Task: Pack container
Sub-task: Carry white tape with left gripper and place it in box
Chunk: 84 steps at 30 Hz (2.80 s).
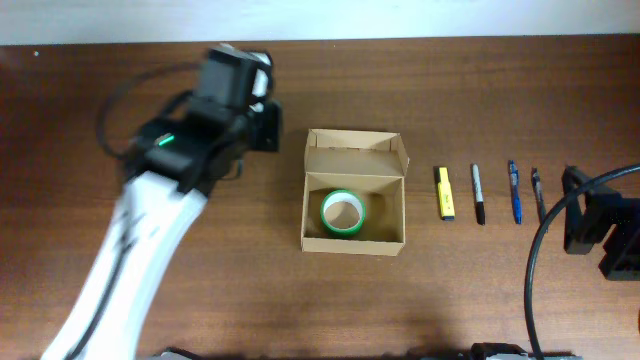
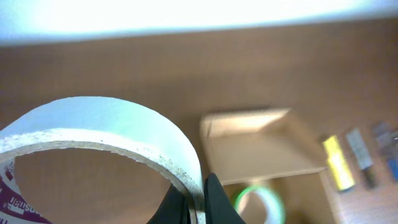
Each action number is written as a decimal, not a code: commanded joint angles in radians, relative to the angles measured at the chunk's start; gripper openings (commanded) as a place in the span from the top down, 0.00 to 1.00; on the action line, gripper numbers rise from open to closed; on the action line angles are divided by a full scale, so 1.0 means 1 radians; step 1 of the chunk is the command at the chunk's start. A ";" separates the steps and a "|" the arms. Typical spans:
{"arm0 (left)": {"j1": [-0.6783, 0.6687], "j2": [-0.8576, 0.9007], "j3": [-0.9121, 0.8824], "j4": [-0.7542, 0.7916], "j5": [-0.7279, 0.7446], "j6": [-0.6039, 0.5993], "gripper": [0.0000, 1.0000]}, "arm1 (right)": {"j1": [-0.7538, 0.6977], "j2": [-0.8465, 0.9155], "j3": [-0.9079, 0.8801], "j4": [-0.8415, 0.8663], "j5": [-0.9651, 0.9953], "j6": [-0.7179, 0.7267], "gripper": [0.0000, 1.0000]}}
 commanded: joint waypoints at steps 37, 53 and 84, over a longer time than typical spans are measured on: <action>-0.520 0.660 0.018 -0.006 0.203 0.248 0.98 | -0.006 -0.001 -0.003 -0.006 -0.013 0.008 0.01; -0.495 0.678 0.018 -0.045 0.199 0.267 0.98 | -0.006 -0.001 -0.071 -0.006 -0.012 0.006 0.01; -0.365 0.530 0.018 -0.100 0.094 0.285 0.98 | -0.006 -0.009 -0.071 0.009 0.037 -0.023 0.01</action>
